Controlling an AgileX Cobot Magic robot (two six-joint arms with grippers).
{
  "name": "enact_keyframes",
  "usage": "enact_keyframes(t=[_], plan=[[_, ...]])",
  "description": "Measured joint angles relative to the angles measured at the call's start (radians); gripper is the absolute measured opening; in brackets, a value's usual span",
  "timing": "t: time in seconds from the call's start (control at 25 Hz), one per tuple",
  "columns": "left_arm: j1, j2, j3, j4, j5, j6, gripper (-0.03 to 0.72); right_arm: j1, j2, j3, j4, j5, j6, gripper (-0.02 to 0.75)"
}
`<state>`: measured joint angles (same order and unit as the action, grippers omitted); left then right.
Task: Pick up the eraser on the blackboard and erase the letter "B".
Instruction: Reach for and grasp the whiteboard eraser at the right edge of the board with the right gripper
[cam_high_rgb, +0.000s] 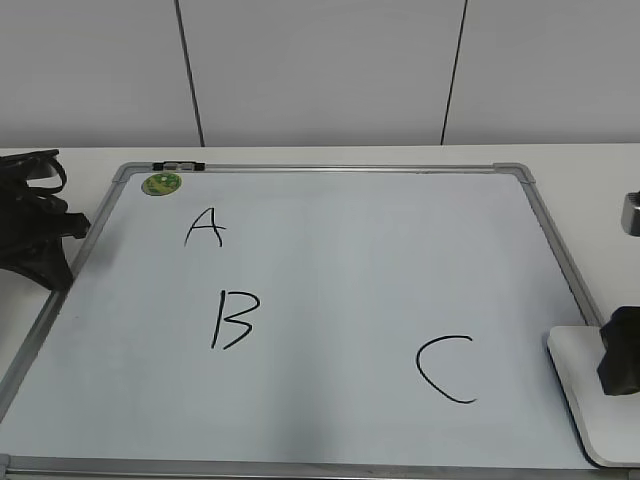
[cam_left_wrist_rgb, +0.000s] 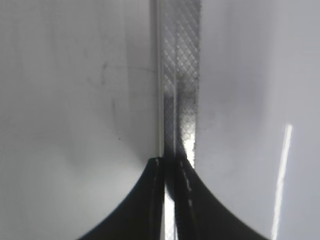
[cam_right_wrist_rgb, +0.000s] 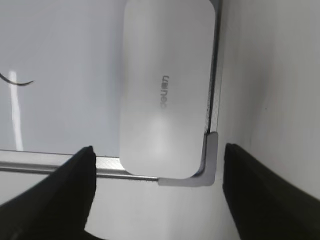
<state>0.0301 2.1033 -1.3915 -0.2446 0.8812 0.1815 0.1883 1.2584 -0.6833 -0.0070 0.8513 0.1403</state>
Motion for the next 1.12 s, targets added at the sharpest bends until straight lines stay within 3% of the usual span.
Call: enact_keyframes(t=[0.28,1.12], plan=[[0.0,0.0,0.0,0.0,0.0,0.0,0.011,0.0,0.115,-0.002,-0.002,-0.1,0.003,0.65],[0.0,0.0,0.0,0.0,0.0,0.0,0.011,0.0,0.317,-0.01,-0.064,-0.227,0.094,0.647]])
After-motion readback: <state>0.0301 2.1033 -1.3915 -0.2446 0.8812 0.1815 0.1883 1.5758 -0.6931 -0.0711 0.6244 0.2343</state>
